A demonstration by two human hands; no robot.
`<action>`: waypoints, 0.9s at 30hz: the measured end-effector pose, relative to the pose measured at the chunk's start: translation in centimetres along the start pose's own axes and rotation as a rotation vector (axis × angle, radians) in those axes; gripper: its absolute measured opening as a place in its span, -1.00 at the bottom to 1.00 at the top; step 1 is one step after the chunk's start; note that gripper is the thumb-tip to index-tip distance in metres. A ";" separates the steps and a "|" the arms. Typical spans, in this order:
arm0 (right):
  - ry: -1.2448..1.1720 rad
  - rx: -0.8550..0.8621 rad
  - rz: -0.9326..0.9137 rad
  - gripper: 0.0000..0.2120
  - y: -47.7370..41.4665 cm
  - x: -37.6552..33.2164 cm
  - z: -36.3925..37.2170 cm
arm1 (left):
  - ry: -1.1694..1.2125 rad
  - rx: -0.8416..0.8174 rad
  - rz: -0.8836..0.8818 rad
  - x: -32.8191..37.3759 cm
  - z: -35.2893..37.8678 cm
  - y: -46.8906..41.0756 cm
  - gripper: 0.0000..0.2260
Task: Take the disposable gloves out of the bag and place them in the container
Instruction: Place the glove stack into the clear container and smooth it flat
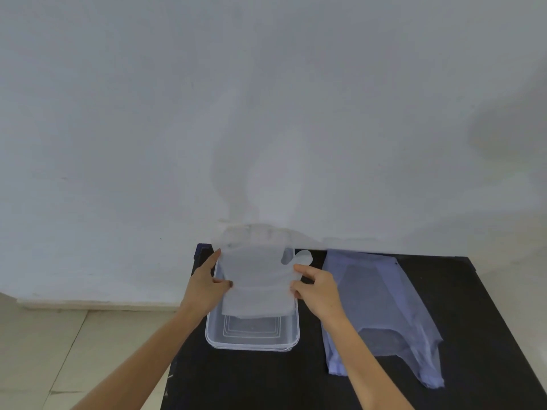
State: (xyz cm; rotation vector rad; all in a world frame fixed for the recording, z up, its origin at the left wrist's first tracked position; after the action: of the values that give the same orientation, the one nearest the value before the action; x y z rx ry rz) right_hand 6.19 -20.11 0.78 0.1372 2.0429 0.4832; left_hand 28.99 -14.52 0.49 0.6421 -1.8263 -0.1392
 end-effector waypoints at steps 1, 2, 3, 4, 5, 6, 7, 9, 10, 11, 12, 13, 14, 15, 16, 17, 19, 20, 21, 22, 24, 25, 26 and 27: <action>-0.001 -0.006 0.005 -0.56 0.1 0.0 0.1 | -0.028 0.003 0.008 -0.1 0.1 0.0 -0.30; 0.003 -0.011 0.006 -0.56 0.3 0.0 0.2 | -0.054 0.006 0.017 -0.2 0.1 0.1 -0.31; 0.017 -0.013 0.002 -0.56 0.4 0.0 0.3 | -0.079 0.010 0.027 -0.3 0.1 0.2 -0.31; 0.049 -0.014 -0.007 -0.55 0.6 0.0 0.4 | -0.099 0.011 0.035 -0.3 0.2 0.3 -0.32; 0.092 -0.013 -0.017 -0.53 0.7 0.0 0.5 | -0.108 0.009 0.046 -0.3 0.2 0.5 -0.32; 0.137 -0.015 -0.024 -0.52 0.8 -0.1 0.6 | -0.111 0.004 0.062 -0.3 0.3 0.7 -0.32; 0.176 -0.017 -0.030 -0.50 0.9 -0.1 0.7 | -0.121 -0.003 0.084 -0.3 0.5 0.8 -0.33; 0.232 -0.025 -0.036 -0.49 1.1 -0.1 1.0 | -0.157 -0.012 0.123 -0.5 0.8 0.8 -0.32; 0.255 -0.033 -0.040 -0.48 1.2 -0.2 1.1 | -0.180 -0.010 0.130 -0.8 1.0 0.7 -0.32; 0.275 -0.040 -0.044 -0.47 1.2 -0.2 1.3 | -0.210 -0.008 0.128 -1.0 1.2 0.7 -0.31; 0.290 -0.047 -0.044 -0.47 1.4 -0.2 1.4 | -0.236 -0.006 0.123 -1.2 1.4 0.6 -0.31; 0.299 -0.050 -0.043 -0.47 1.4 -0.2 1.5 | -0.251 -0.005 0.118 -1.4 1.5 0.6 -0.31; 0.306 -0.053 -0.040 -0.47 1.5 -0.1 1.6 | -0.253 -0.008 0.114 -1.5 1.6 0.6 -0.31; 0.311 -0.056 -0.038 -0.47 1.5 0.0 1.6 | -0.249 -0.014 0.110 -1.5 1.7 0.7 -0.30; 0.318 -0.060 -0.032 -0.47 1.5 0.1 1.7 | -0.246 -0.018 0.105 -1.5 1.8 0.8 -0.30; 0.323 -0.062 -0.027 -0.46 1.4 0.2 1.7 | -0.248 -0.020 0.099 -1.5 1.9 0.8 -0.31; 0.336 -0.072 -0.020 -0.46 1.4 0.3 1.7 | -0.255 -0.026 0.080 -1.7 2.1 0.9 -0.32; 0.341 -0.078 -0.017 -0.46 1.4 0.3 1.7 | -0.261 -0.027 0.072 -1.6 2.2 0.9 -0.33; 0.344 -0.082 -0.017 -0.46 1.4 0.3 1.7 | -0.264 -0.029 0.069 -1.6 2.2 0.9 -0.34; 0.349 -0.085 -0.015 -0.46 1.4 0.2 1.7 | -0.265 -0.028 0.071 -1.6 2.3 0.9 -0.34; 0.352 -0.094 -0.028 -0.48 1.3 0.0 1.8 | -0.262 -0.024 0.083 -1.5 2.4 0.9 -0.36; 0.354 -0.093 -0.039 -0.49 1.3 -0.1 1.8 | -0.263 -0.026 0.091 -1.3 2.4 0.8 -0.35; 0.359 -0.088 -0.044 -0.50 1.3 -0.3 1.7 | -0.261 -0.032 0.099 -1.1 2.3 0.8 -0.34; 0.357 -0.077 -0.052 -0.50 1.3 -0.6 1.6 | -0.258 -0.039 0.106 -0.8 2.2 0.7 -0.33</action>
State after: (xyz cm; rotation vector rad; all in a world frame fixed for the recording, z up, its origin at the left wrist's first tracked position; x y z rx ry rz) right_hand 7.71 -18.67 1.10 -0.0528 2.3646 0.5854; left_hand 26.90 -14.00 -0.71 0.5169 -2.0964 -0.1940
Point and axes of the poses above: each hand's wrist, its own y-axis away from the middle knuckle, its own z-axis out of the palm, x = y × z, the point moved 3 cm from there along -y, towards the middle knuckle, and after that the axes turned 4 degrees about y, right-handed, at the moved point
